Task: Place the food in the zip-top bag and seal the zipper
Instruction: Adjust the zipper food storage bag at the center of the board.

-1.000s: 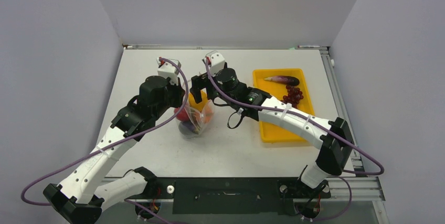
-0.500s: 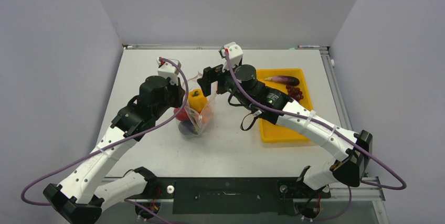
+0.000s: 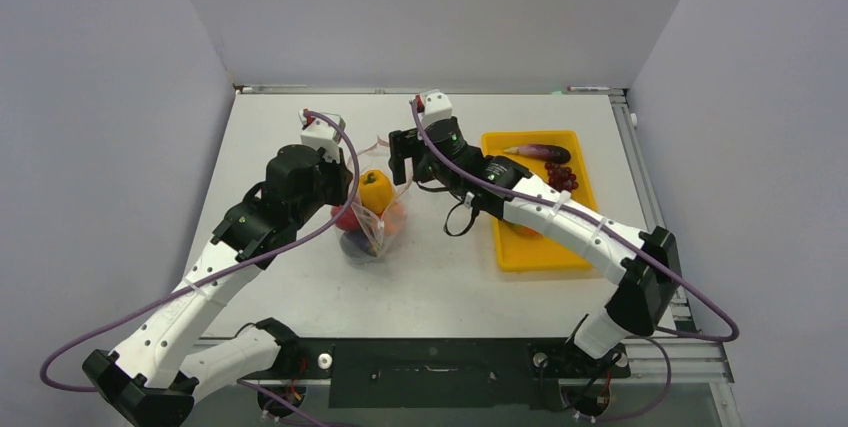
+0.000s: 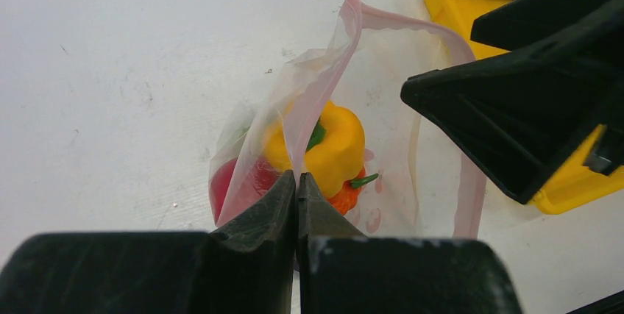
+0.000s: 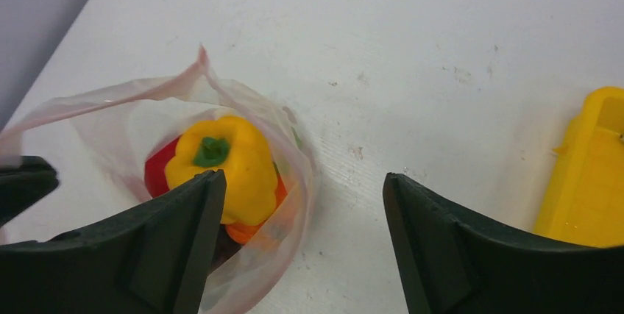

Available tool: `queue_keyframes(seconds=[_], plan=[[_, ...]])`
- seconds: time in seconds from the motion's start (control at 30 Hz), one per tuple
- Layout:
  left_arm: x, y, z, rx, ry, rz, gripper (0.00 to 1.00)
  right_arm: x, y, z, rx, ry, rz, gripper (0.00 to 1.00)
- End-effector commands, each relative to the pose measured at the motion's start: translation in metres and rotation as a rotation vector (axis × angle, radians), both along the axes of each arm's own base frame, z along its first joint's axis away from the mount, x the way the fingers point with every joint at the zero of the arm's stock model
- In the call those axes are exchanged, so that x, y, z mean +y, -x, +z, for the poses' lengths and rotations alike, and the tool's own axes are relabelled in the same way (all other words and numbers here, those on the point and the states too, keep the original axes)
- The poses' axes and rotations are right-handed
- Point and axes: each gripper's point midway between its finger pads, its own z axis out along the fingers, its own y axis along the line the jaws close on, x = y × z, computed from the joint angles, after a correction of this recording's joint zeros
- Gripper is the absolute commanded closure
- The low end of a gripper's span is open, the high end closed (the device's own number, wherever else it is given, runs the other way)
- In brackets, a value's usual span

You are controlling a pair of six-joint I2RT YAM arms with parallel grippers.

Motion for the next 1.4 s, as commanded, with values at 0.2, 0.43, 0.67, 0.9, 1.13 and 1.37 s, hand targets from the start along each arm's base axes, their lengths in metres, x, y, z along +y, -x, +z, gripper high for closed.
queue_keyframes(seconds=[0.2, 0.43, 0.67, 0.9, 1.13, 1.37], plan=[[0.001, -0.004, 0.014, -0.050, 0.018, 0.008, 1.00, 0.007, -0.014, -0.004, 0.062, -0.048, 0.011, 0.65], [0.003, -0.004, 0.017, -0.060, 0.021, 0.014, 1.00, 0.006, -0.017, 0.034, -0.015, -0.090, 0.012, 0.95], [0.008, -0.002, 0.023, -0.088, 0.033, 0.034, 1.00, 0.004, -0.007, 0.084, -0.109, -0.157, 0.030, 0.95], [0.020, 0.004, 0.042, -0.170, 0.077, 0.073, 1.00, -0.004, -0.001, 0.096, -0.136, -0.158, 0.020, 0.95], [0.023, 0.007, 0.047, -0.192, 0.090, 0.077, 1.00, -0.010, -0.006, 0.062, -0.103, -0.083, -0.017, 0.95], [0.012, 0.001, 0.031, -0.124, 0.056, 0.046, 1.00, -0.017, -0.016, 0.019, -0.050, 0.001, -0.060, 0.95]])
